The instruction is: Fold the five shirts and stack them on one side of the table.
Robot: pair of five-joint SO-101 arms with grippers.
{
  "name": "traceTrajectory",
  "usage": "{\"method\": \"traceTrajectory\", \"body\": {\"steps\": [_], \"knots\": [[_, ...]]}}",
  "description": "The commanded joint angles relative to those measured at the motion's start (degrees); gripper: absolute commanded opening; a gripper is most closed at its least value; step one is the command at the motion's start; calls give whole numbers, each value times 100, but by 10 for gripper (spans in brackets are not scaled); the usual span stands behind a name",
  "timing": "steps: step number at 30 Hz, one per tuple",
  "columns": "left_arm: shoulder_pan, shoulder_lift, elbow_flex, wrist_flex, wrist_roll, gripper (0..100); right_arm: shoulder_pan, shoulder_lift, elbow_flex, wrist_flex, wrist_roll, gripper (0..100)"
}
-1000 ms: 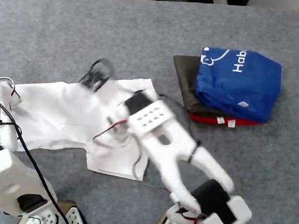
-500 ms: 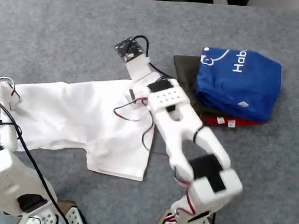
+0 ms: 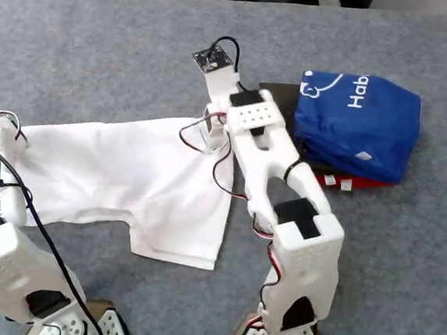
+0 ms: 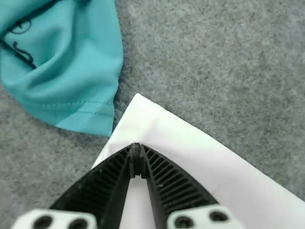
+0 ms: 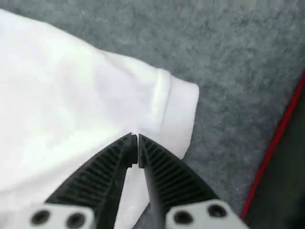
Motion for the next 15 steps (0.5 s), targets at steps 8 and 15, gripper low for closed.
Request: {"method": "traceTrajectory", "body": {"steps": [8, 15], "knots": [[4, -949, 295, 334, -9, 27, -79, -435, -1226, 501, -70, 13], [66, -1398, 1508, -1547, 18, 28, 273, 1077, -1393, -264, -70, 13]]}}
